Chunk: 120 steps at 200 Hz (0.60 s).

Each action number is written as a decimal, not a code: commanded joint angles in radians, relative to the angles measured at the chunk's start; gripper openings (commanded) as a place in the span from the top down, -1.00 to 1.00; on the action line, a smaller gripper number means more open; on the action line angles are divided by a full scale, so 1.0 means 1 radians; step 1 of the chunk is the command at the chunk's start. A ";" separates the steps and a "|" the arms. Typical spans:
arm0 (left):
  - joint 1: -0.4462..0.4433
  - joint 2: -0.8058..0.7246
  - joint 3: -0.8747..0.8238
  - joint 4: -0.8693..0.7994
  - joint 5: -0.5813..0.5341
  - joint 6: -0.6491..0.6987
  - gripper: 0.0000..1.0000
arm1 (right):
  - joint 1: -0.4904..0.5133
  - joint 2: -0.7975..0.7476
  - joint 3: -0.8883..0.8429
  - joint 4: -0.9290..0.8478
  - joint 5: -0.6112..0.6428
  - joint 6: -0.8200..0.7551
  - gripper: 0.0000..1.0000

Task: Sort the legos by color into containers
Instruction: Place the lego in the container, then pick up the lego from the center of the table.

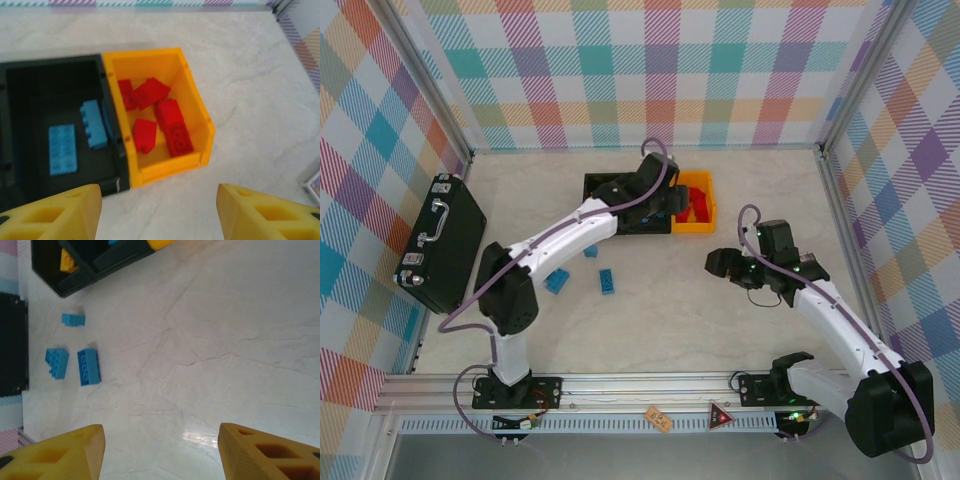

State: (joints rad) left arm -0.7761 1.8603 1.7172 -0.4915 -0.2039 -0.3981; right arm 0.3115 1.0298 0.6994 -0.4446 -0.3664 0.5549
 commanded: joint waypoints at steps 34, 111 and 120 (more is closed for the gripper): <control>0.031 -0.248 -0.318 -0.128 0.046 -0.109 -0.24 | 0.154 0.055 0.038 0.076 -0.048 -0.064 -0.23; 0.076 -0.413 -0.602 -0.185 0.061 -0.211 -0.36 | 0.285 0.204 0.123 0.153 -0.028 -0.111 -0.24; 0.076 -0.399 -0.616 -0.173 0.065 -0.217 -0.39 | 0.296 0.222 0.134 0.154 -0.023 -0.112 -0.24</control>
State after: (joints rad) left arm -0.7136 1.4536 1.1465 -0.6529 -0.1535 -0.5694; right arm 0.5827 1.2114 0.7845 -0.3351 -0.3870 0.4763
